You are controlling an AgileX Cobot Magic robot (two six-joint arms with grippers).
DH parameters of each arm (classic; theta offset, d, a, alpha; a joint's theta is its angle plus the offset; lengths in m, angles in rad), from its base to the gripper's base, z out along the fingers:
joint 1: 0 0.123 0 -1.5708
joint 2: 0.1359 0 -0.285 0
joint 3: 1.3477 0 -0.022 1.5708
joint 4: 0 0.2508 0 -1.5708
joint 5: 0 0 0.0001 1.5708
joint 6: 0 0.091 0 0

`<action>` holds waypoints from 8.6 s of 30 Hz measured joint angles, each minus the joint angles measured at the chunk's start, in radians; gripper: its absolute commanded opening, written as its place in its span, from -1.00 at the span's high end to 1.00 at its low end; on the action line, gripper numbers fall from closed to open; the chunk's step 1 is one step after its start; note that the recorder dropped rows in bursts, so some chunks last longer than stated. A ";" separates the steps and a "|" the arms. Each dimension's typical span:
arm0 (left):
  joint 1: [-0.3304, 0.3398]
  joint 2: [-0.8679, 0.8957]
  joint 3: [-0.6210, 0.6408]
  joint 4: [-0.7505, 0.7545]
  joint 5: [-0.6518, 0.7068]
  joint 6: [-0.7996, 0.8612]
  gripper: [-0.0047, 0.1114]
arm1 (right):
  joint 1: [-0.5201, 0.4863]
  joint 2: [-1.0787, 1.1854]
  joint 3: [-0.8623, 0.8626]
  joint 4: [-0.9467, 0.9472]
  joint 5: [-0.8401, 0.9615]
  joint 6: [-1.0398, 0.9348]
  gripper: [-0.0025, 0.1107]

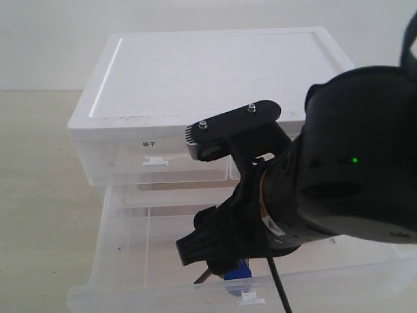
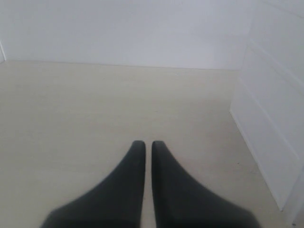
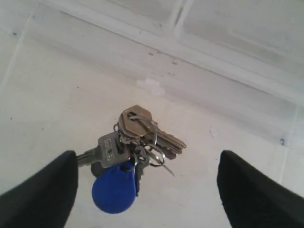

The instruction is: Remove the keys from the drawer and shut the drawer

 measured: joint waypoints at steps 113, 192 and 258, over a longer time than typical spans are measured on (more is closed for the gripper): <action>0.000 0.000 0.000 0.000 0.000 0.000 0.84 | 0.496 0.405 -0.009 -0.527 0.149 0.281 0.43; 0.000 0.000 0.000 0.000 0.000 0.000 0.84 | 0.399 0.260 0.039 -0.815 0.290 0.535 0.96; 0.000 0.000 0.000 0.000 0.002 0.000 0.84 | 0.026 0.145 0.050 -0.697 -0.095 0.441 0.96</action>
